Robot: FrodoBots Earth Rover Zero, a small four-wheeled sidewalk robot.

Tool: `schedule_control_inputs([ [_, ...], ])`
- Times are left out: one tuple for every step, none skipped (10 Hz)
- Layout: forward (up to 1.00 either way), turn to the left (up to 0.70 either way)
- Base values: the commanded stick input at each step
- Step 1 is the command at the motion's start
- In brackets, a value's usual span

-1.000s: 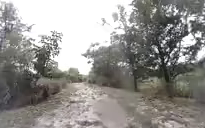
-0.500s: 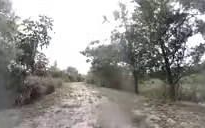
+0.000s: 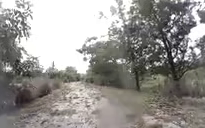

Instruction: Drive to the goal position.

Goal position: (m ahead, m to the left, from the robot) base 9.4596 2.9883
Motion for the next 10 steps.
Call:
schedule_control_inputs([
  [0.85, 0.00],
  [0.85, 0.00],
  [0.85, 0.04],
  [0.85, 0.34],
  [0.85, 0.34],
  [0.85, 0.00],
  [0.85, 0.05],
  [0.85, 0.31],
  [0.85, 0.21],
  [0.85, 0.08],
])
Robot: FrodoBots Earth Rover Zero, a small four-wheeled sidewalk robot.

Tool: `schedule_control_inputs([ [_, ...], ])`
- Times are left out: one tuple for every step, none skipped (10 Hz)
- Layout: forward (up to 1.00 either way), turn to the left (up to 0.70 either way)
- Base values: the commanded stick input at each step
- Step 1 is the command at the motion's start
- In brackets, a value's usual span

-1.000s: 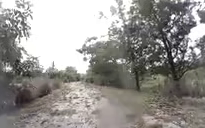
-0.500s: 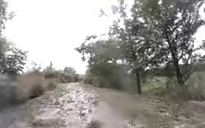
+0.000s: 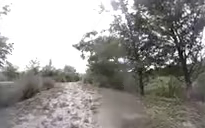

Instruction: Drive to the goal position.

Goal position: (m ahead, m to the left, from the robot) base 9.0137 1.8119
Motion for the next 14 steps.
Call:
schedule_control_inputs([
  [0.85, 0.00],
  [0.85, 0.25],
  [0.85, 0.34],
  [0.85, 0.20],
  [0.85, 0.05],
  [0.85, 0.00],
  [0.85, 0.00],
  [0.85, 0.10],
  [0.85, 0.28],
  [0.85, 0.24],
  [0.85, 0.02],
  [0.85, 0.00],
  [0.85, 0.00],
  [0.85, 0.00],
])
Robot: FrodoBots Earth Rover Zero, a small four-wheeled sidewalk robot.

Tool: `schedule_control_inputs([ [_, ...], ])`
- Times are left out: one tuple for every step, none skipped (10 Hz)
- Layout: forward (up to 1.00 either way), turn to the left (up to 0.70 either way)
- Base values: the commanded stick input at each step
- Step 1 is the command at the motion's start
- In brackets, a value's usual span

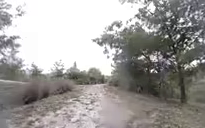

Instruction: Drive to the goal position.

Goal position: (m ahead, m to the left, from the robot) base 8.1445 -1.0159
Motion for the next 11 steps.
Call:
schedule_control_inputs([
  [0.85, 0.00],
  [0.85, 0.00],
  [0.85, 0.00],
  [0.85, 0.00],
  [0.85, 0.00],
  [0.85, 0.00],
  [0.85, 0.00],
  [0.85, 0.00],
  [0.85, 0.00],
  [0.85, 0.00],
  [0.85, 0.00],
])
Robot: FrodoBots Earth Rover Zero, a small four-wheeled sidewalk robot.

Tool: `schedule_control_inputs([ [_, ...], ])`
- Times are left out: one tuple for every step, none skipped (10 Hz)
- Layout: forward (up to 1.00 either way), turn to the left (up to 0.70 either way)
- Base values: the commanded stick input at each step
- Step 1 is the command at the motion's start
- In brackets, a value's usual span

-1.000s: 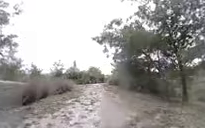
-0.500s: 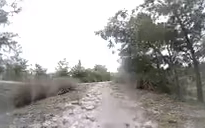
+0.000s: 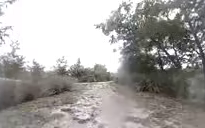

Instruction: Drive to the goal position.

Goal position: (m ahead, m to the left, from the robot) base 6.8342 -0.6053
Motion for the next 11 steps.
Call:
schedule_control_inputs([
  [0.85, 0.00],
  [0.85, 0.00],
  [0.85, 0.00],
  [0.85, 0.00],
  [0.85, 0.00],
  [0.85, 0.00],
  [0.85, 0.00],
  [0.85, 0.00],
  [0.85, 0.00],
  [0.85, 0.00],
  [0.85, 0.00],
])
